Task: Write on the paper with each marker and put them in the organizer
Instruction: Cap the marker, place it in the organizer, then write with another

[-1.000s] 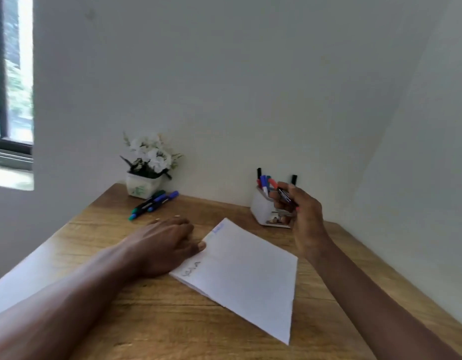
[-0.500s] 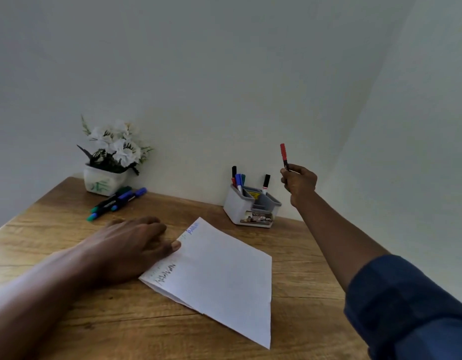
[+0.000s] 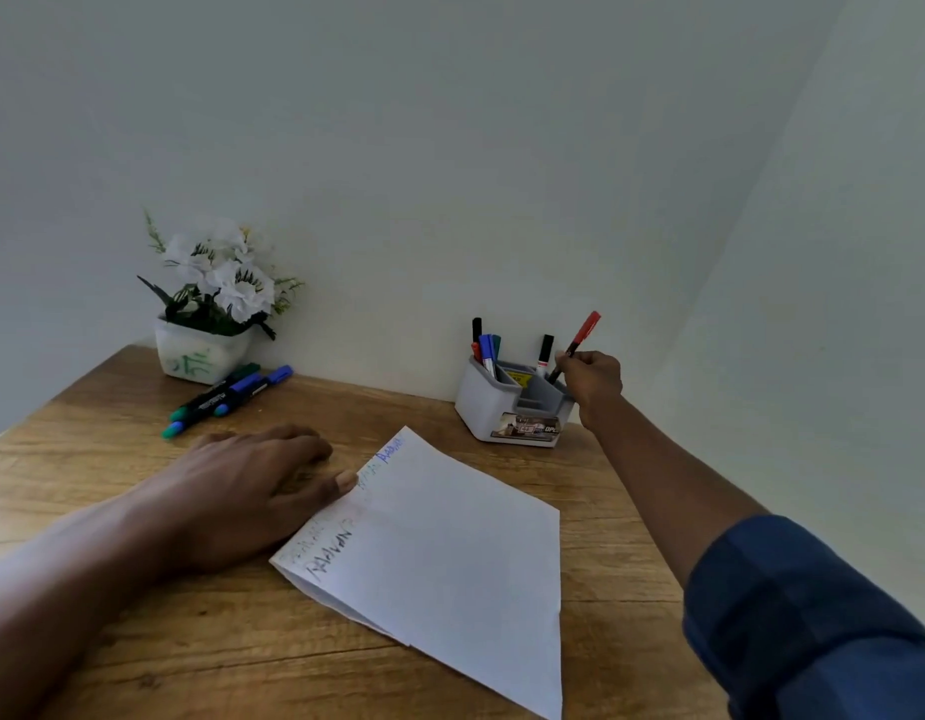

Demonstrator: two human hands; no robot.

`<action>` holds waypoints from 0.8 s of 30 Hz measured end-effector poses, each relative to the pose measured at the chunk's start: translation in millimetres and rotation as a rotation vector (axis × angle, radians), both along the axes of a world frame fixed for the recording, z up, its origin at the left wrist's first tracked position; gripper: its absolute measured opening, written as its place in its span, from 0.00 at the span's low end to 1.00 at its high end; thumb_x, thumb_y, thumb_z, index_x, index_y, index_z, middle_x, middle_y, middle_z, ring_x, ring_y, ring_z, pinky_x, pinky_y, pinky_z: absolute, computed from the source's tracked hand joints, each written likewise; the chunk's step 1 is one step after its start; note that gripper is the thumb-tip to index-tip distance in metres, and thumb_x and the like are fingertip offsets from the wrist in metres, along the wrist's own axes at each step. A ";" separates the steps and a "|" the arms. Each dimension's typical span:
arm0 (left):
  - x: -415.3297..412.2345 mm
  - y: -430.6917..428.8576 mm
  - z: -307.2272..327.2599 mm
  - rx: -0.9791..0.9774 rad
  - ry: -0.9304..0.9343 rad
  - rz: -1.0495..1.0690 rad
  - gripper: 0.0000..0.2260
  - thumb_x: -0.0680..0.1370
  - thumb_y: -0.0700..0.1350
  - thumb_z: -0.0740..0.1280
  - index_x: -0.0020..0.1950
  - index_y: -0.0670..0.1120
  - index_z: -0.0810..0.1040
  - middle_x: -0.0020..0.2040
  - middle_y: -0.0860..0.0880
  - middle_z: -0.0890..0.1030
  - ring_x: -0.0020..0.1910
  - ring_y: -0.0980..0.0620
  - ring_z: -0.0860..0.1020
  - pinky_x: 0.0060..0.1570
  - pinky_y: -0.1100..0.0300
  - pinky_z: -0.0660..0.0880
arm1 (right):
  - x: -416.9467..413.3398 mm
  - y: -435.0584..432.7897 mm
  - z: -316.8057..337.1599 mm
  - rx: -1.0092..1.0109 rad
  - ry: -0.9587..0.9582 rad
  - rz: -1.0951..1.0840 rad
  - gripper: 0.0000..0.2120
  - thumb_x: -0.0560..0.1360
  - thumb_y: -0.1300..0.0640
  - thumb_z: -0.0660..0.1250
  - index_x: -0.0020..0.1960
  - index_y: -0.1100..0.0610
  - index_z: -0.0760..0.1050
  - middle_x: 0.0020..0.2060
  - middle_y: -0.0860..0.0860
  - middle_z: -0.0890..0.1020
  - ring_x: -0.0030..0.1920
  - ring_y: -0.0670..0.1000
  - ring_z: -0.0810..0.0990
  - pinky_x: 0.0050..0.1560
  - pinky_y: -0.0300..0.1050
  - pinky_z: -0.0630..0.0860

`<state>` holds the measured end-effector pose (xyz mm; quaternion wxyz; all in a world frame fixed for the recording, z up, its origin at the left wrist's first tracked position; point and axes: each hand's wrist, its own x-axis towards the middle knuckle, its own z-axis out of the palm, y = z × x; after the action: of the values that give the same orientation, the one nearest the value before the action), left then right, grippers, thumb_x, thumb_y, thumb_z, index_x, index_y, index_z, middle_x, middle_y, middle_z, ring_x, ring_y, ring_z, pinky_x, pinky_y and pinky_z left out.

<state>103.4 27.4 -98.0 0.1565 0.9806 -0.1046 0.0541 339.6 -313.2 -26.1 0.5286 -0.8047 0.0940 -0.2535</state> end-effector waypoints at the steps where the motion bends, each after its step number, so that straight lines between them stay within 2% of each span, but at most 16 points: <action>1: 0.0 0.0 0.5 0.000 -0.001 0.004 0.59 0.55 0.85 0.29 0.77 0.60 0.64 0.77 0.63 0.65 0.72 0.59 0.68 0.72 0.54 0.67 | 2.1 -1.7 -2.7 -0.051 0.018 -0.002 0.09 0.74 0.54 0.75 0.38 0.54 0.78 0.38 0.51 0.82 0.45 0.55 0.81 0.53 0.50 0.79; 3: 0.3 0.2 1.7 -0.004 0.000 0.009 0.58 0.56 0.85 0.30 0.77 0.60 0.64 0.77 0.63 0.65 0.72 0.59 0.68 0.72 0.53 0.67 | 1.9 -3.7 -5.8 -0.138 0.069 0.025 0.05 0.73 0.56 0.76 0.45 0.57 0.83 0.43 0.53 0.83 0.48 0.55 0.81 0.55 0.50 0.81; 5: -0.3 -0.2 2.8 -0.011 0.011 0.015 0.57 0.57 0.84 0.31 0.77 0.61 0.64 0.77 0.63 0.65 0.72 0.59 0.68 0.73 0.52 0.67 | 1.0 -4.3 -7.2 -0.163 0.098 0.064 0.09 0.73 0.57 0.76 0.52 0.59 0.84 0.47 0.55 0.83 0.49 0.54 0.80 0.53 0.46 0.79; 9: -1.1 -0.8 4.3 -0.015 0.023 0.024 0.54 0.59 0.84 0.33 0.77 0.61 0.64 0.77 0.63 0.65 0.72 0.60 0.68 0.72 0.53 0.68 | -8.0 -3.7 -4.1 -0.204 0.024 0.051 0.07 0.75 0.59 0.71 0.52 0.57 0.84 0.52 0.54 0.85 0.54 0.54 0.82 0.54 0.45 0.77; 11: -2.1 -2.2 5.6 -0.010 0.036 0.031 0.49 0.64 0.83 0.37 0.77 0.60 0.64 0.78 0.62 0.65 0.73 0.59 0.68 0.72 0.53 0.67 | -16.3 0.1 -3.4 -0.321 -0.107 -0.035 0.12 0.75 0.58 0.69 0.58 0.54 0.83 0.55 0.53 0.85 0.58 0.55 0.82 0.59 0.50 0.77; 13: -4.0 -3.9 7.4 0.003 0.056 0.039 0.41 0.70 0.78 0.45 0.78 0.60 0.63 0.79 0.60 0.64 0.74 0.57 0.67 0.73 0.52 0.66 | -31.1 8.9 -4.3 -0.501 -0.351 -0.100 0.13 0.75 0.58 0.67 0.59 0.51 0.81 0.55 0.52 0.83 0.58 0.56 0.80 0.60 0.55 0.75; 15: -5.9 -4.7 9.1 0.011 0.071 0.045 0.34 0.76 0.73 0.52 0.78 0.59 0.63 0.79 0.59 0.63 0.76 0.55 0.66 0.74 0.52 0.65 | -50.8 25.8 -5.5 -0.638 -0.586 -0.059 0.13 0.76 0.59 0.67 0.59 0.51 0.80 0.55 0.51 0.82 0.58 0.54 0.78 0.58 0.52 0.70; 17: -6.0 -5.6 8.9 0.011 0.077 0.043 0.31 0.79 0.70 0.56 0.79 0.59 0.63 0.80 0.58 0.63 0.76 0.54 0.65 0.75 0.52 0.64 | -72.0 45.7 -5.4 -0.727 -0.742 0.090 0.11 0.76 0.60 0.68 0.57 0.52 0.80 0.53 0.50 0.82 0.56 0.52 0.77 0.56 0.48 0.67; 19: -5.9 -5.8 8.6 0.009 0.073 0.042 0.30 0.79 0.69 0.57 0.79 0.58 0.63 0.80 0.57 0.63 0.76 0.53 0.65 0.75 0.51 0.64 | -85.4 69.2 -9.5 -0.748 -0.787 0.344 0.09 0.75 0.63 0.68 0.53 0.55 0.82 0.48 0.50 0.83 0.52 0.50 0.78 0.53 0.45 0.69; 22: -6.4 -7.2 9.4 0.016 0.075 0.039 0.30 0.80 0.67 0.58 0.79 0.57 0.64 0.80 0.56 0.64 0.76 0.52 0.66 0.75 0.50 0.64 | -88.9 109.8 -19.8 -0.811 -0.617 0.699 0.08 0.74 0.63 0.69 0.50 0.53 0.82 0.45 0.48 0.82 0.47 0.46 0.80 0.46 0.40 0.74; 24: -7.4 -8.2 9.8 0.020 0.076 0.041 0.30 0.80 0.67 0.58 0.79 0.56 0.64 0.80 0.55 0.63 0.76 0.51 0.66 0.75 0.49 0.64 | -82.9 139.7 -26.1 -0.930 -0.492 0.822 0.09 0.74 0.60 0.68 0.52 0.52 0.82 0.47 0.47 0.81 0.45 0.44 0.81 0.43 0.42 0.77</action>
<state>96.0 19.2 -88.2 0.1493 0.9855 -0.0788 0.0190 256.7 -173.5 -52.2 0.1860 -0.8379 -0.4629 -0.2215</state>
